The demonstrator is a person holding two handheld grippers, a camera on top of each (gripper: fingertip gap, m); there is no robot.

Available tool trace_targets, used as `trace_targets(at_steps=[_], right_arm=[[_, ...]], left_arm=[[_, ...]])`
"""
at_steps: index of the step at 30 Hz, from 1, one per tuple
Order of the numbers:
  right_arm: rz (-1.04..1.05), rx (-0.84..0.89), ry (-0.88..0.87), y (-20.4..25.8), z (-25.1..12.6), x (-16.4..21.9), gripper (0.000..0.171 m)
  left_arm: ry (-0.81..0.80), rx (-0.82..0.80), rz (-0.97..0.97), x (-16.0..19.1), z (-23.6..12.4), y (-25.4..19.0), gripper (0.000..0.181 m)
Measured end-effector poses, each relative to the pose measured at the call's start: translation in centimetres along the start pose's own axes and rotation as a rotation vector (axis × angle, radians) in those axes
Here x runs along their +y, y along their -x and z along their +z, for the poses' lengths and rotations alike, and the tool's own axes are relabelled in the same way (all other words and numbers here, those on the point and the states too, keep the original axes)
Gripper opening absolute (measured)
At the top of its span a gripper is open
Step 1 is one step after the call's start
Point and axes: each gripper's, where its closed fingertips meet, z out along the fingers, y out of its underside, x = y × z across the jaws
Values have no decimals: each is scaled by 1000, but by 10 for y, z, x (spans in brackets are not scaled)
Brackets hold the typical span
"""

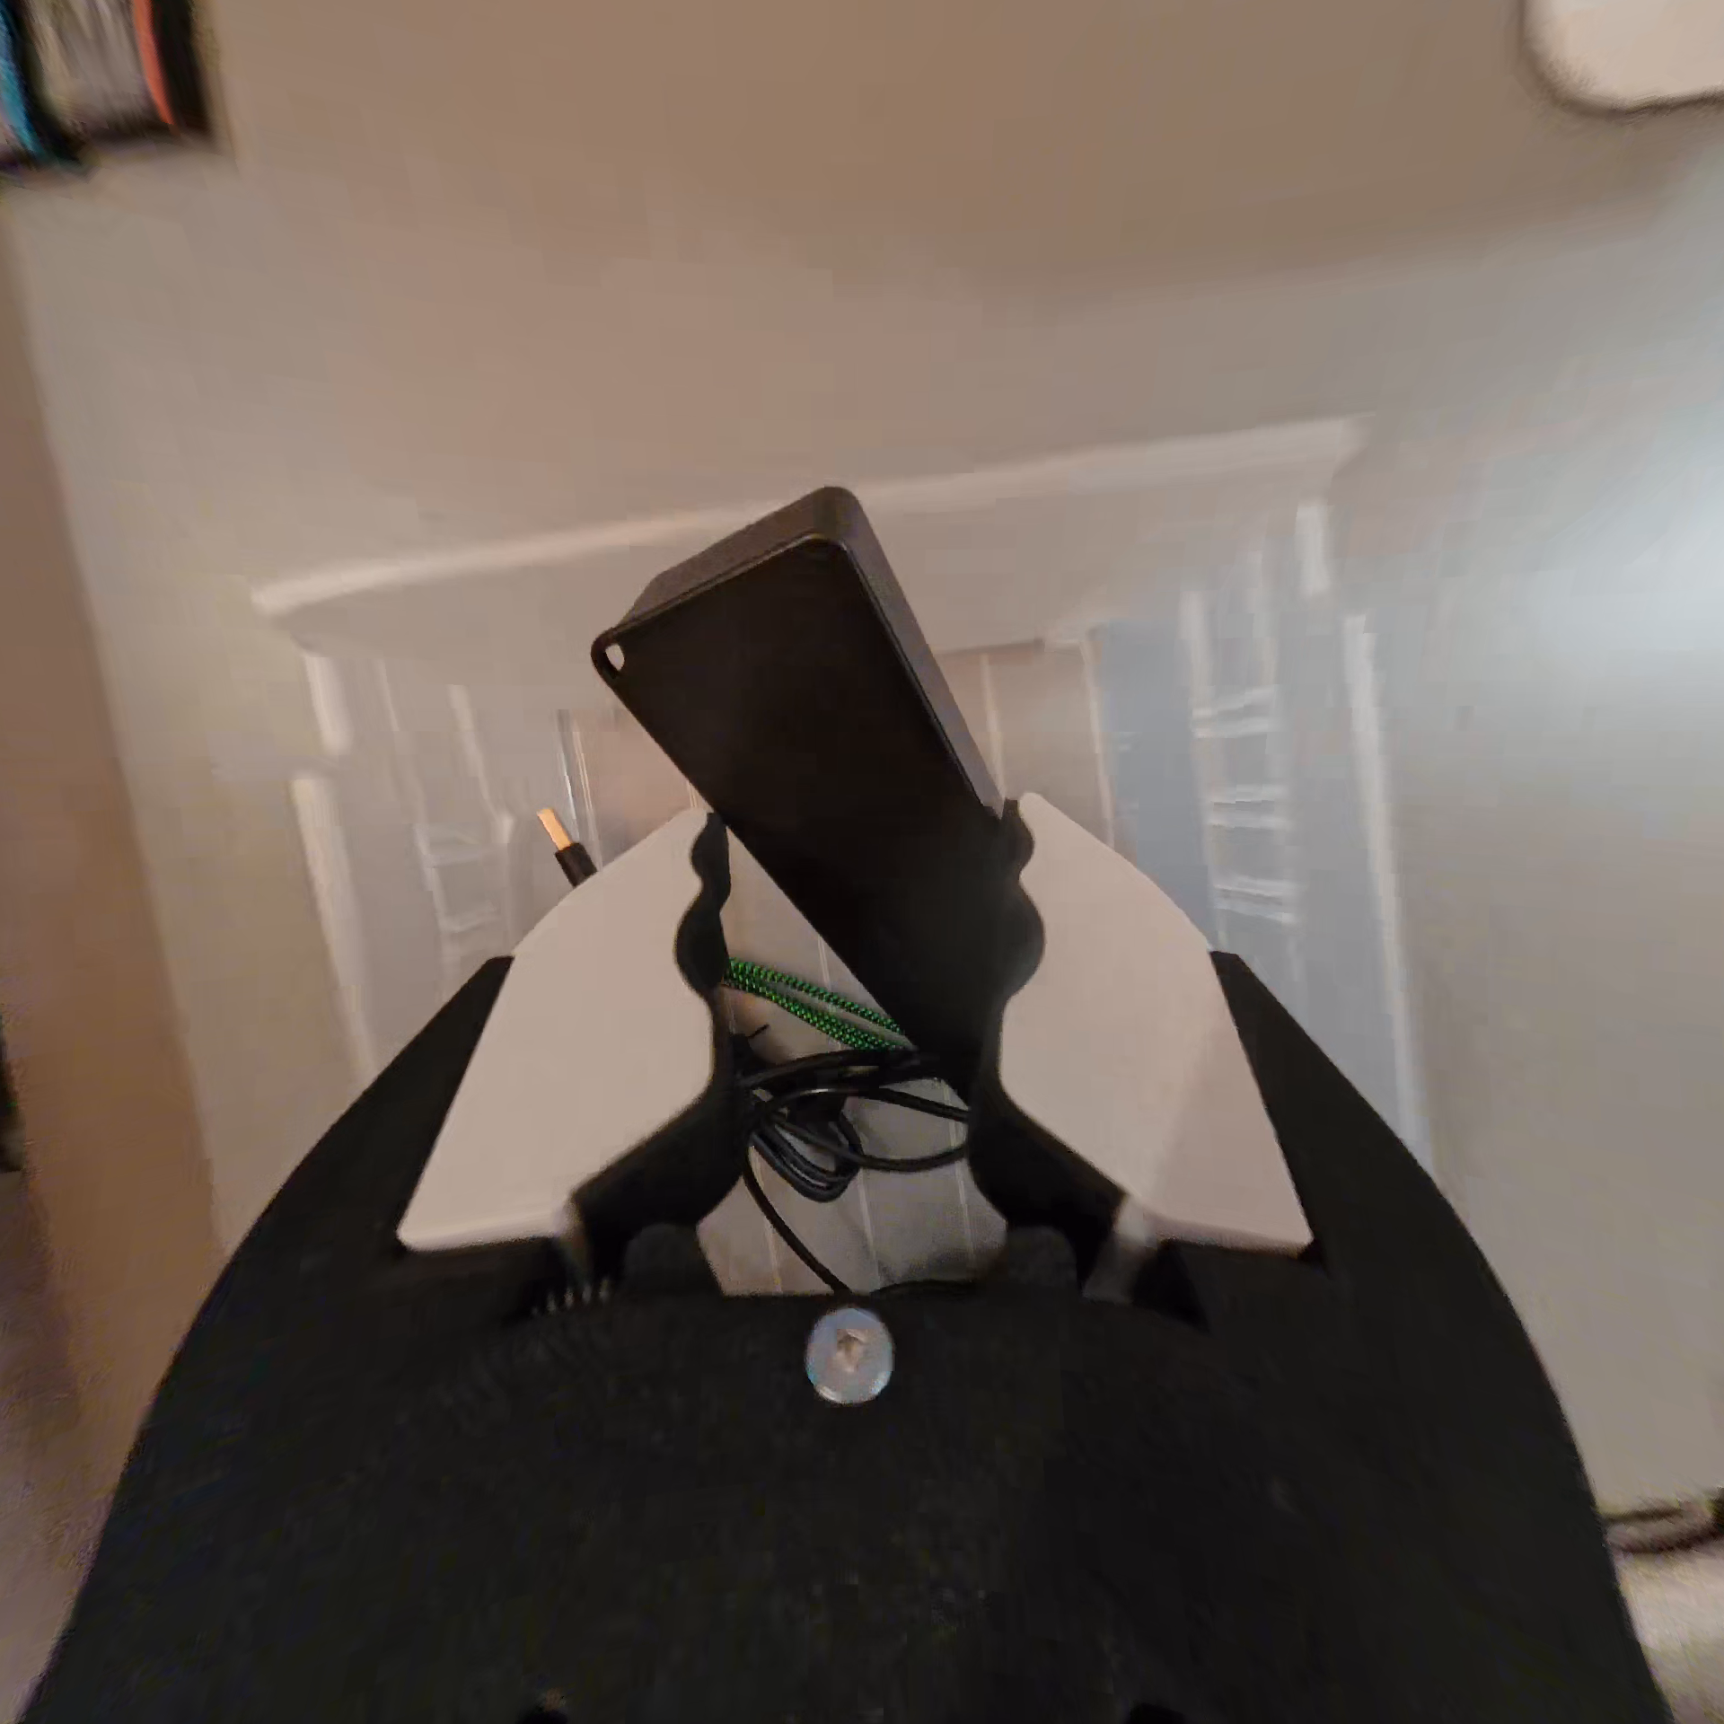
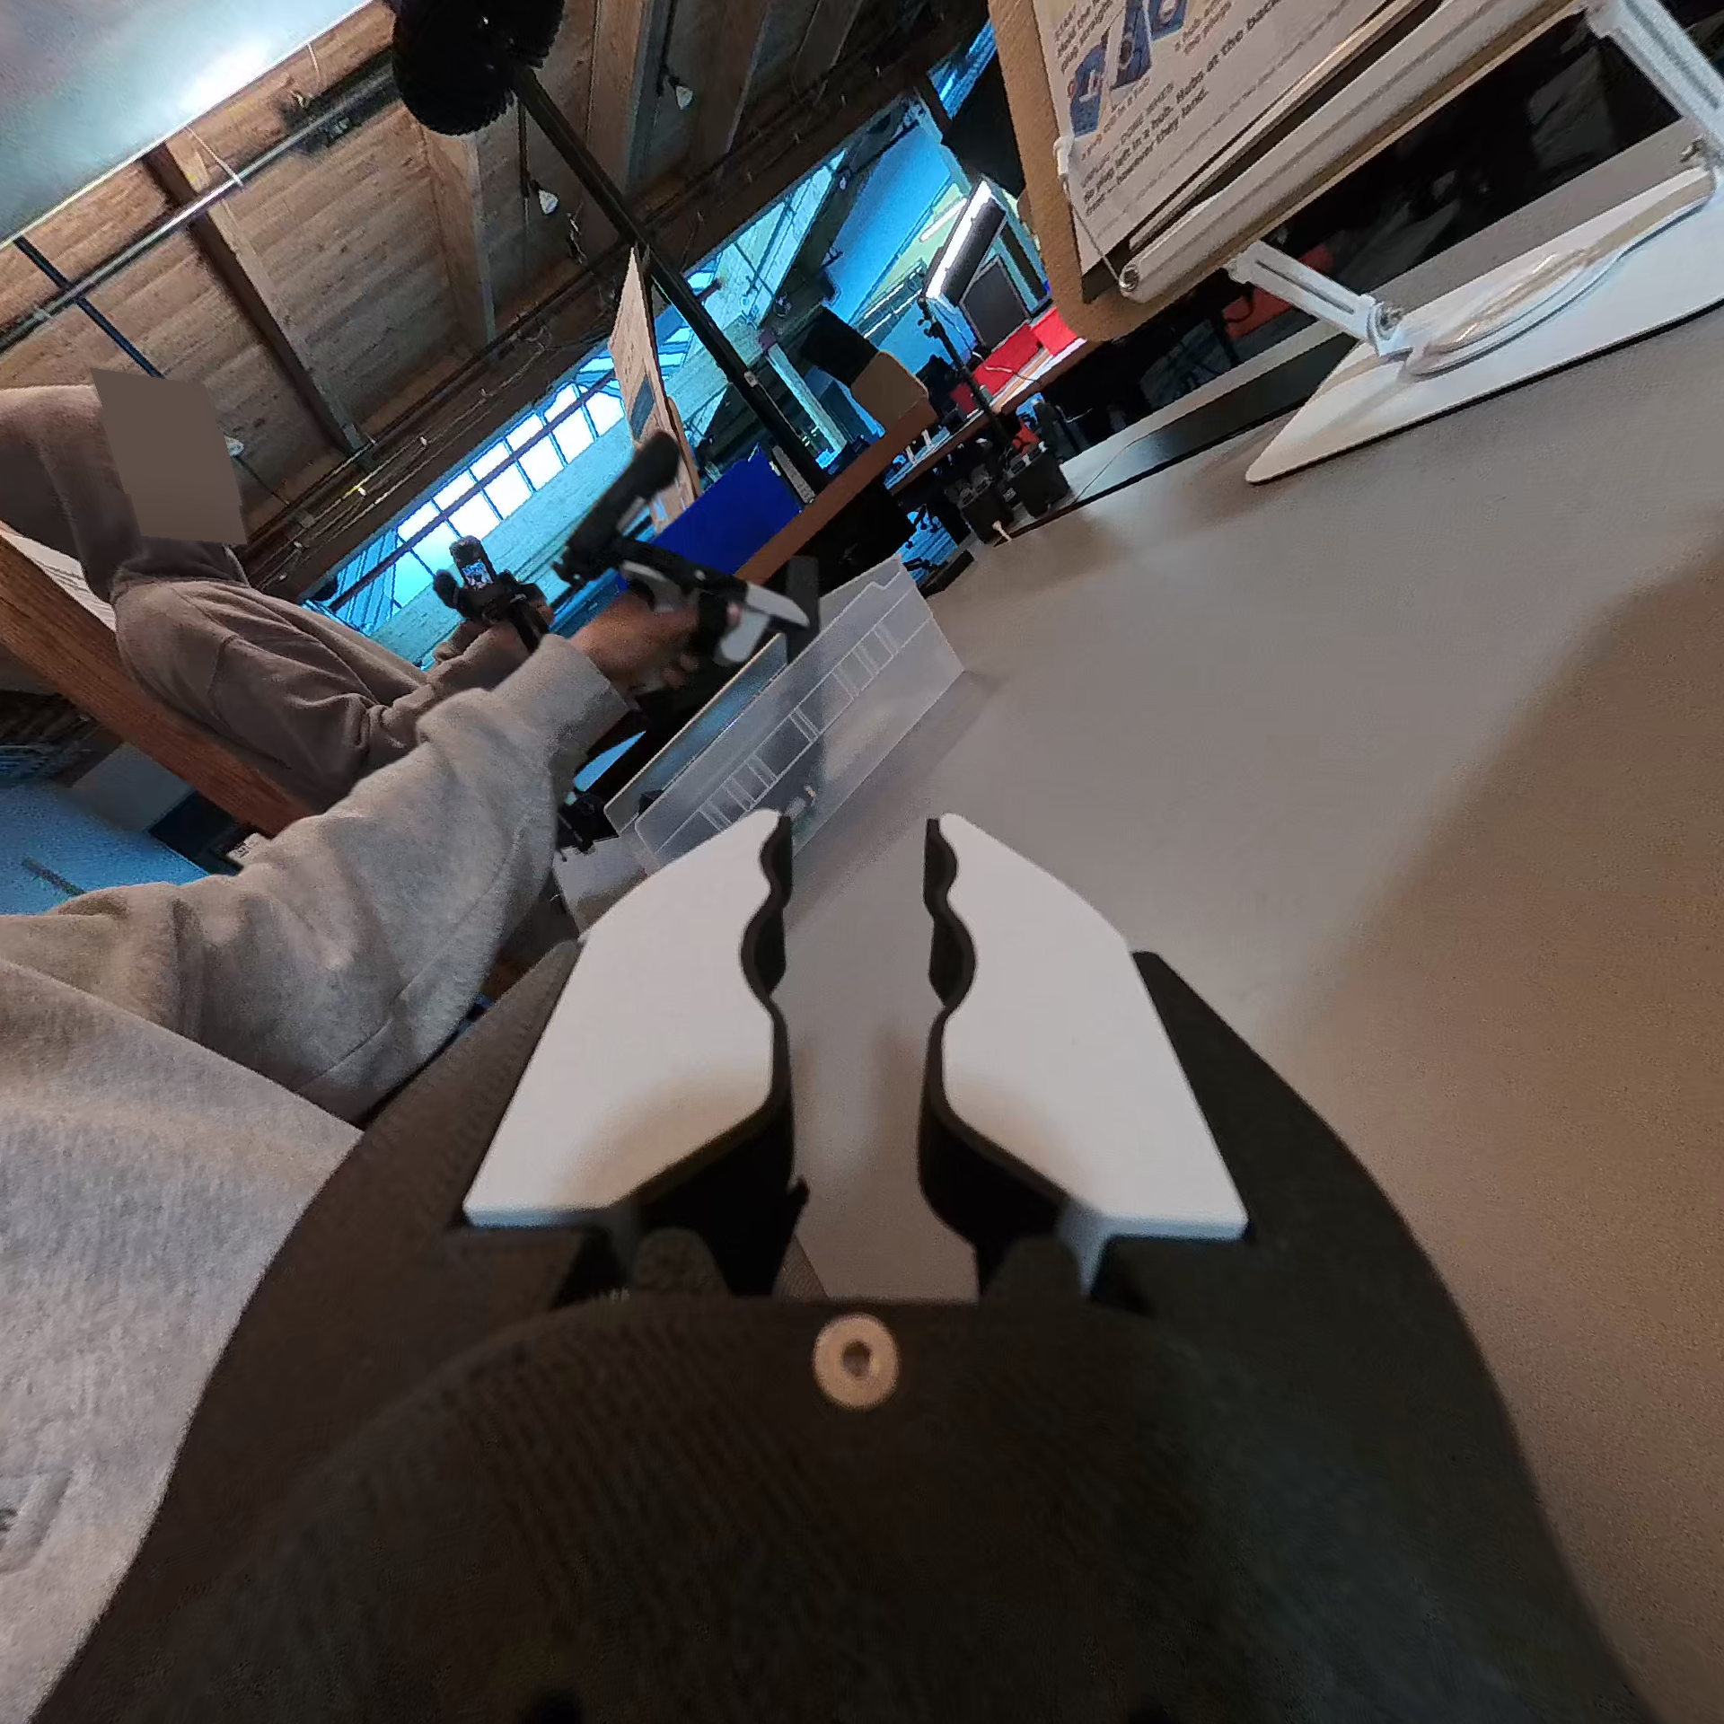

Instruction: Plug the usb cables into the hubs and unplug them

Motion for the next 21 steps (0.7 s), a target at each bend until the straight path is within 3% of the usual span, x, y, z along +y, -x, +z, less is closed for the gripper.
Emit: trace_targets(at_steps=[6, 13, 21], right_arm=[[-18, 2, 15, 1, 4, 2, 27], [-34, 1, 30, 2, 7, 5, 27], [-34, 1, 32, 2, 6, 5, 27]], left_arm=[[-380, -17, 163, -54, -88, -23, 55], [-777, -58, 203, -85, -177, -35, 54], [-1163, 127, 132, -105, -275, -55, 53]])
